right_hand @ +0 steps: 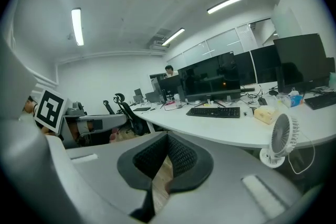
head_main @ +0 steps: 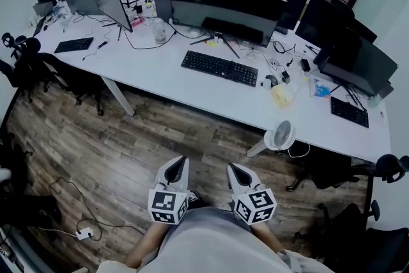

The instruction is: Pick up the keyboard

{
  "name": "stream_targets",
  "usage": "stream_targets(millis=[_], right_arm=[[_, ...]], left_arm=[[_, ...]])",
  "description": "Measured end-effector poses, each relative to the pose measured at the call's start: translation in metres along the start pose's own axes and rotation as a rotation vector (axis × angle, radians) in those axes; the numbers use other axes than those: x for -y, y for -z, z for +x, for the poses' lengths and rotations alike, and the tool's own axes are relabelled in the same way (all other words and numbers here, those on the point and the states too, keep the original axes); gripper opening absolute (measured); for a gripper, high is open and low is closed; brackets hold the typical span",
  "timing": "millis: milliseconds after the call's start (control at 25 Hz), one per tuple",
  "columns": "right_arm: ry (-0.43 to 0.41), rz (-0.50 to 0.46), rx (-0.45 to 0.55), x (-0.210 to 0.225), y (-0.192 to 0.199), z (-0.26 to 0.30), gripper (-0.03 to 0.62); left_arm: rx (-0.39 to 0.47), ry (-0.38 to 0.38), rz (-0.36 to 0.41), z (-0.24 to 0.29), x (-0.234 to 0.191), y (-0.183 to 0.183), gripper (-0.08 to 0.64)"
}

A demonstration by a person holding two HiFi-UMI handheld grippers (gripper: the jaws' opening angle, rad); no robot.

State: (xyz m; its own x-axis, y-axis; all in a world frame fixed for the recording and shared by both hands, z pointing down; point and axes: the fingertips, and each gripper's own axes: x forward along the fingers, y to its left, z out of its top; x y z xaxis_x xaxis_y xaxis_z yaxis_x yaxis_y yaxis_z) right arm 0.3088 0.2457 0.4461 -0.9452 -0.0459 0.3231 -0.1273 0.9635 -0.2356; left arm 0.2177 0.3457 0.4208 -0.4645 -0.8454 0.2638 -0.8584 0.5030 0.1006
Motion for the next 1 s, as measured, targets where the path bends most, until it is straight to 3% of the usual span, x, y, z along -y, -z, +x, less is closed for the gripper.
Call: stream_targets(millis=[560,1000], right_arm=[[0.05,-0.003,-0.027,-0.023,-0.002,0.045,0.0],[0.047,0.003,-0.021,-0.009,-0.018,0.089,0.0]], left_arm=[[0.025,-0.006,-0.064,-0.003,-0.061,0.001,0.0],[0.019,-0.044,-0.081,0.022,-0.094,-0.004,0.0]])
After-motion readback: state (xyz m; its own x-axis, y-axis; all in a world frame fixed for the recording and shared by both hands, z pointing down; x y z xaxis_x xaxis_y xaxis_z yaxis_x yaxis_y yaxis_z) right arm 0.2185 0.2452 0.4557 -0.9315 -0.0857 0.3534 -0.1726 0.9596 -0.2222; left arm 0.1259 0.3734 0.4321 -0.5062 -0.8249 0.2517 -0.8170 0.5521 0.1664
